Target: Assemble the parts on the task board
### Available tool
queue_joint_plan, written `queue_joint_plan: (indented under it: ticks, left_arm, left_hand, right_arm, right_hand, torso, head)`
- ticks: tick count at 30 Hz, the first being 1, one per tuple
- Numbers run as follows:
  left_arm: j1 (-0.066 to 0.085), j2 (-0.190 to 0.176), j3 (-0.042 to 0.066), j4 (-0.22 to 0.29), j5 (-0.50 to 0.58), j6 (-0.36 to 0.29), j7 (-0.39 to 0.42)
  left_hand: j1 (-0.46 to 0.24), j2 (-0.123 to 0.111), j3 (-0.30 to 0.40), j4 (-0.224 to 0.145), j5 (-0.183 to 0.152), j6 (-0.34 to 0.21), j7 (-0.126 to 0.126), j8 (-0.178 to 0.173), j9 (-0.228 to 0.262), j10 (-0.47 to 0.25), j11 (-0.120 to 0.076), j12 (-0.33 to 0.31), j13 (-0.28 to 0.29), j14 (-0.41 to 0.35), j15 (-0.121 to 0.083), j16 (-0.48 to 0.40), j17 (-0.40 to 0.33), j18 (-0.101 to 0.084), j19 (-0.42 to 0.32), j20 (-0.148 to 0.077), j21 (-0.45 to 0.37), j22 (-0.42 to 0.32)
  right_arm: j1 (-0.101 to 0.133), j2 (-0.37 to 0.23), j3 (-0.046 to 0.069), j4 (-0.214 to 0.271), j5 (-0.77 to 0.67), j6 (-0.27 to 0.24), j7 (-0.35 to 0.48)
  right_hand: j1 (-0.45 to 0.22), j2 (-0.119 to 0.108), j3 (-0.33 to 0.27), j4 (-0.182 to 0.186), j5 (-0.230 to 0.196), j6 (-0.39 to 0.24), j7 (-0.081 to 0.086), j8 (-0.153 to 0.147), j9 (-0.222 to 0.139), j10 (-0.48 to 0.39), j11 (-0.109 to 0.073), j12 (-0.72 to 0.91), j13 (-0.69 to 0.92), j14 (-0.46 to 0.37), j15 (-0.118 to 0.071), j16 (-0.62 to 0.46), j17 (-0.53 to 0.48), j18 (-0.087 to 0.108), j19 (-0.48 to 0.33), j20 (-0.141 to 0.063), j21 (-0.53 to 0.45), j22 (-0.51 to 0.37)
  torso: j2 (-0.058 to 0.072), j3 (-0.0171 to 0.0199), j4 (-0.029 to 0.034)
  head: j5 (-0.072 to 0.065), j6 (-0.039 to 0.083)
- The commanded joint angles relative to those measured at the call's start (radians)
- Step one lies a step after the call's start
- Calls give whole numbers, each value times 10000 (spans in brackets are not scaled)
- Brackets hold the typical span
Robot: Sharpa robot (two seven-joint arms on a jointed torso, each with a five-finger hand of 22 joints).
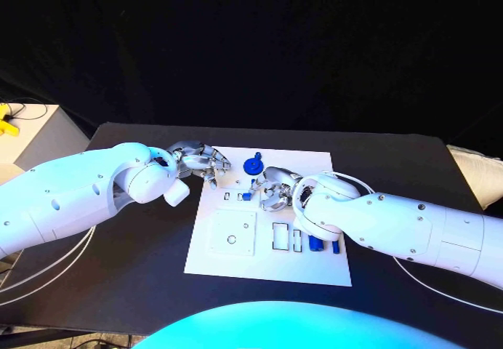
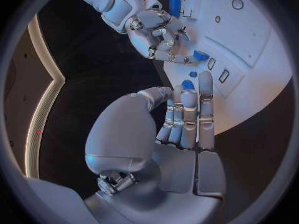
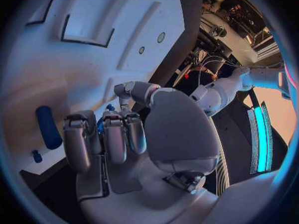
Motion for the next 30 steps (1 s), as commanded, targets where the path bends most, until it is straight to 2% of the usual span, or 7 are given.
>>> queue_joint_plan:
  ticks: [1, 30]
  left_arm:
    - [0, 2, 8, 20, -8, 97, 72]
    - [0, -2, 8, 20, -8, 98, 65]
  left_hand:
    - [66, 0, 1, -62, 46, -41, 40, 48, -8, -71, 24, 31, -12, -55, 7, -37, -12, 145, -9, 24, 15, 11]
    - [65, 0, -6, -53, 46, -43, 41, 63, -28, -72, 25, 52, -28, -67, 10, -31, -38, 145, -20, 27, 26, 20]
  right_arm:
    - [-11, -4, -4, 20, -3, 155, 132]
    - [-46, -103, -15, 203, 54, 413, 102]
  right_hand:
    - [-86, -7, 55, -11, 27, 84, -5, 66, 16, 834, -88, -54, 2368, 1042, -83, 41, 2633, -64, 1047, -96, 43, 2629]
    - [-199, 52, 84, -51, 23, 348, 7, 172, 38, 831, 8, -58, 2366, 1042, -24, 41, 2633, -64, 1047, -81, 43, 2629]
  torso:
    - [-3, -3, 5]
    - [0, 0, 7]
  head:
    - [0, -15]
    - [-1, -52]
